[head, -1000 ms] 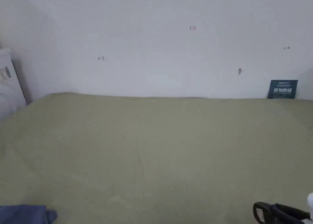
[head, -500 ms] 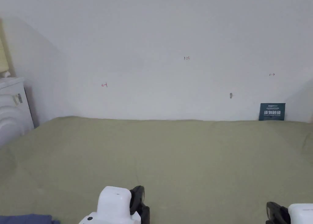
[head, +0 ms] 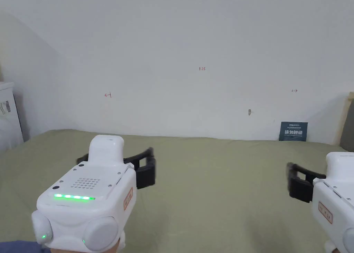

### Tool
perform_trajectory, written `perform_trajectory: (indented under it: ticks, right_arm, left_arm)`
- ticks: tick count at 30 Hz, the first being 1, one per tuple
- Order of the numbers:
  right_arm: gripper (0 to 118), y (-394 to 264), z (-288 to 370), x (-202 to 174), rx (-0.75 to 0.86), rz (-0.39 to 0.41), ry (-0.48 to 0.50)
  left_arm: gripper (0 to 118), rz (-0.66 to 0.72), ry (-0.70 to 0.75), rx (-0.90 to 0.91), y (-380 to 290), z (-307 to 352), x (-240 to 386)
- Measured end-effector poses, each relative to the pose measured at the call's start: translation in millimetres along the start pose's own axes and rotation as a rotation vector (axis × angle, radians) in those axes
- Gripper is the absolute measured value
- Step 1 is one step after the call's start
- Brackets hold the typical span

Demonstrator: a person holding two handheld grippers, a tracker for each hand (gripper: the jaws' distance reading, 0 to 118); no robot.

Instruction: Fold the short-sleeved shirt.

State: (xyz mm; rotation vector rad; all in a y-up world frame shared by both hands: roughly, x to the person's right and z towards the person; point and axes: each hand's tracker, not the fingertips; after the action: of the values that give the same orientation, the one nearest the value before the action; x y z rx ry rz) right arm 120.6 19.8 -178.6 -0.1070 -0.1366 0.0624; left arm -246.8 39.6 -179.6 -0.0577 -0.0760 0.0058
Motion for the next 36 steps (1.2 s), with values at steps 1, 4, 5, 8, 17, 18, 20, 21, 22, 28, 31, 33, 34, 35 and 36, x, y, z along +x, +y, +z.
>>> perform_trajectory:
  ticks: [1, 4, 5, 8, 17, 18, 20, 21, 22, 28, 31, 33, 34, 35, 36]
  right_arm:
    - [112, -3, -2, 1, -0.012, 0.01, -0.019]
    - [112, -10, 4, 1, 0.011, 0.011, -0.03]
    - [112, -11, 4, 2, 0.009, 0.011, -0.029]
    - [112, -12, 6, 1, 0.005, 0.016, -0.036]
    - [112, -8, 9, -2, 0.033, 0.052, -0.049]
    - [113, -10, 8, -2, 0.037, 0.059, -0.05]
    - [113, -14, 7, -3, 0.051, 0.061, -0.055]
    - [113, -15, 8, -2, 0.054, 0.046, -0.049]
    - [113, -15, 9, -2, 0.061, 0.018, -0.035]
    - [114, -16, 15, 2, 0.099, 0.001, 0.016]
    - [114, -14, 17, 0, 0.108, 0.023, 0.033]
    - [114, -18, 21, 0, 0.149, 0.028, 0.039]
    - [114, -19, 22, 0, 0.154, 0.031, 0.046]
    - [114, -20, 23, 1, 0.15, 0.037, 0.048]
    - [114, -20, 22, 1, 0.144, 0.041, 0.052]
  left_arm:
    - [118, 0.016, -0.012, -0.01, -2, -2, 0]
    - [118, 0.016, 0.01, -0.001, -5, -4, 1]
    - [118, 0.009, 0.021, -0.013, -6, -6, 3]
    - [118, 0.008, 0.026, -0.033, -8, -8, 0]
    - [118, 0.02, 0.049, -0.041, -10, -10, -4]
    - [118, 0.027, 0.046, -0.041, -11, -9, -6]
    - [118, 0.039, 0.048, -0.033, -11, -9, -6]
    - [118, 0.043, 0.05, -0.033, -11, -10, -6]
    - [118, 0.043, 0.049, -0.035, -11, -11, -7]
    - [118, 0.02, 0.051, -0.038, -11, -12, -1]
    - [118, 0.02, 0.041, -0.026, -9, -8, 1]
    - [118, 0.013, 0.032, -0.018, -9, -6, 3]
    - [118, 0.006, 0.033, -0.016, -10, -5, 4]
    - [118, 0.002, 0.032, -0.016, -11, -5, 5]
    - [118, -0.002, 0.034, -0.015, -13, -4, 5]
